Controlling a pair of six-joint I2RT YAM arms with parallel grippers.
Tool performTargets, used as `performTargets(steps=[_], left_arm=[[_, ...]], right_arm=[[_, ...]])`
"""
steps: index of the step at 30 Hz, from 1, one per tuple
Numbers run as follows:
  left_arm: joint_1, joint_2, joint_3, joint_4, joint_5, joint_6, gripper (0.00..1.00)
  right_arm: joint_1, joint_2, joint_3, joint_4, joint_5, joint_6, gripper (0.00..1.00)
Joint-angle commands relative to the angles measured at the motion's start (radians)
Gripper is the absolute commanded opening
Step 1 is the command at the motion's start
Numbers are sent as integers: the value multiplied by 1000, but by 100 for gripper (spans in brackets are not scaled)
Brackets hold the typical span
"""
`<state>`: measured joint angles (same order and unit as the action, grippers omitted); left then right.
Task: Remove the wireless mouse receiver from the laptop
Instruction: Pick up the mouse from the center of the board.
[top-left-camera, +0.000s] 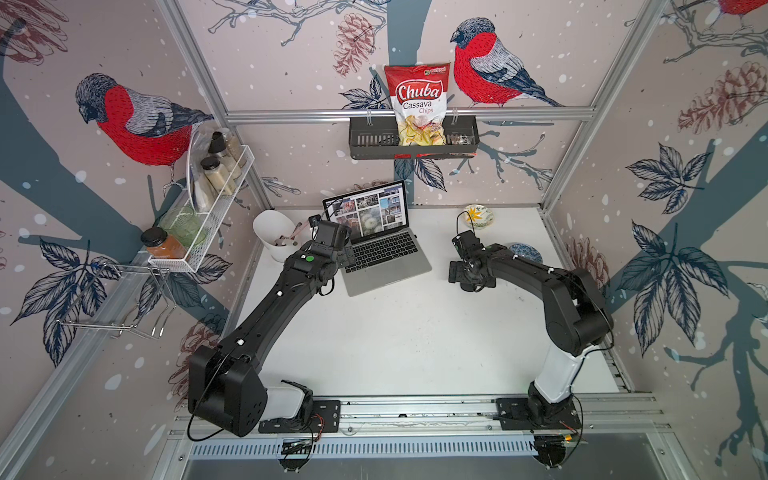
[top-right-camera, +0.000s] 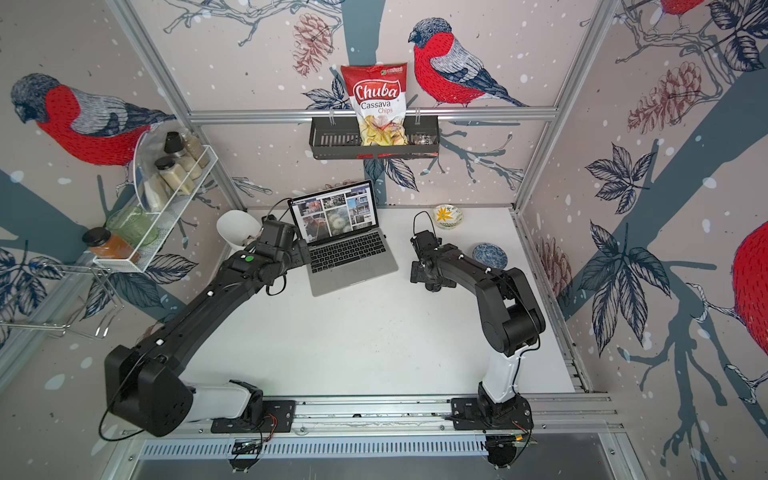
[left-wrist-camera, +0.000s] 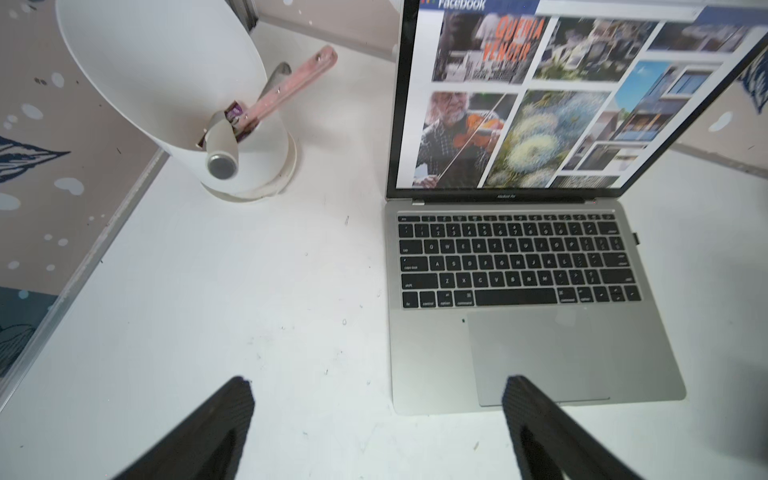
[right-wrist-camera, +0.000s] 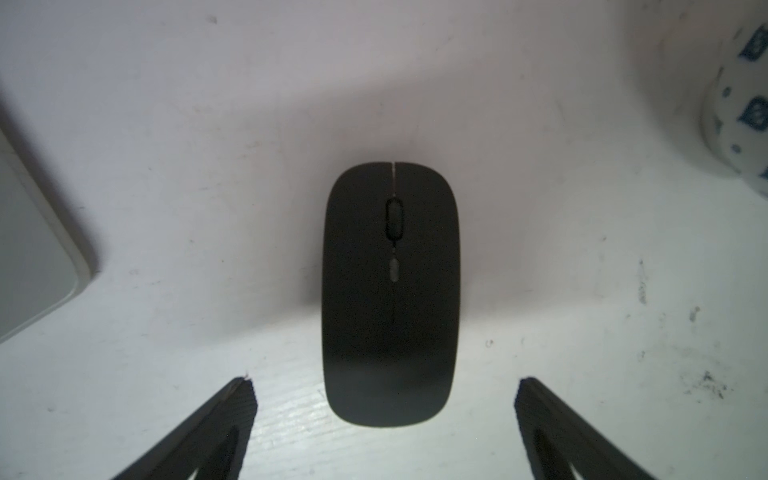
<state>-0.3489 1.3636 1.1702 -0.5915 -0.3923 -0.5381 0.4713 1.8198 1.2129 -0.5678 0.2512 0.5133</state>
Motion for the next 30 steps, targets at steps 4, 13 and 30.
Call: performTargets(steps=[4, 13, 30], left_arm=[[-11, 69, -23, -54, 54, -34, 98], [-25, 124, -24, -39, 24, -40, 98], [-28, 144, -38, -8, 60, -37, 98]], right_arm=[[-32, -13, -77, 65, -79, -24, 100], [-79, 20, -103, 148, -144, -64, 98], [-57, 74, -73, 128, -141, -64, 73]])
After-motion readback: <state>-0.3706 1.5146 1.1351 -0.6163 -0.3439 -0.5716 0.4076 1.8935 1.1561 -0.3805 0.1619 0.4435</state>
